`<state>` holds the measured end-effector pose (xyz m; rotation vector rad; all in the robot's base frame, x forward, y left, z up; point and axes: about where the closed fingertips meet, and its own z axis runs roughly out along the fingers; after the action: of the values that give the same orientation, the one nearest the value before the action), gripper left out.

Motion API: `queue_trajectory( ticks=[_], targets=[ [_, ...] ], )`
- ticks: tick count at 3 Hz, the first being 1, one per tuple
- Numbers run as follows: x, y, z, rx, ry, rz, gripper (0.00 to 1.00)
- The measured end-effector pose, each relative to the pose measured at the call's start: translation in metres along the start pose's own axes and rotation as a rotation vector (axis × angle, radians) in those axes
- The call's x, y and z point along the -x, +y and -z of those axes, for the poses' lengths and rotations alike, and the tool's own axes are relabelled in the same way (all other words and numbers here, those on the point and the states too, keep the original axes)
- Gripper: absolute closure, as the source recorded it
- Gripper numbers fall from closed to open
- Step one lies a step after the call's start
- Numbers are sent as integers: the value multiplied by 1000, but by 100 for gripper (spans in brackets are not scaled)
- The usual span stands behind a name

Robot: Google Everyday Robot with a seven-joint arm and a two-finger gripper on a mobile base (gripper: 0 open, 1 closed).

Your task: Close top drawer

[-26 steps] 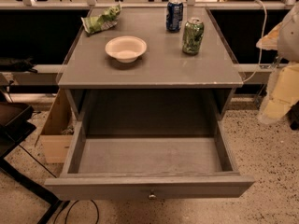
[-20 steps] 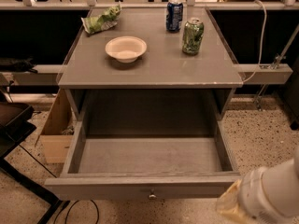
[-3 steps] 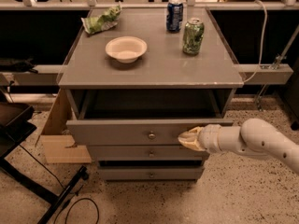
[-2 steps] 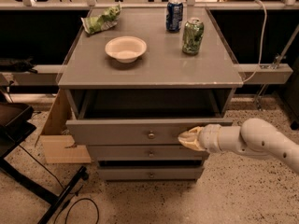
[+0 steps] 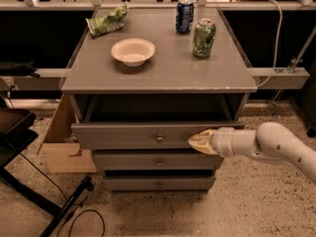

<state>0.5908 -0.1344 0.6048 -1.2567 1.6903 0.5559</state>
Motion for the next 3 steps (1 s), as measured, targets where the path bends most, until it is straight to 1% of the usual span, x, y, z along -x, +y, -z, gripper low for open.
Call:
queue_trajectory(
  ticks=[3],
  targets=[
    [0, 0, 0, 1, -2, 0, 15]
  ],
)
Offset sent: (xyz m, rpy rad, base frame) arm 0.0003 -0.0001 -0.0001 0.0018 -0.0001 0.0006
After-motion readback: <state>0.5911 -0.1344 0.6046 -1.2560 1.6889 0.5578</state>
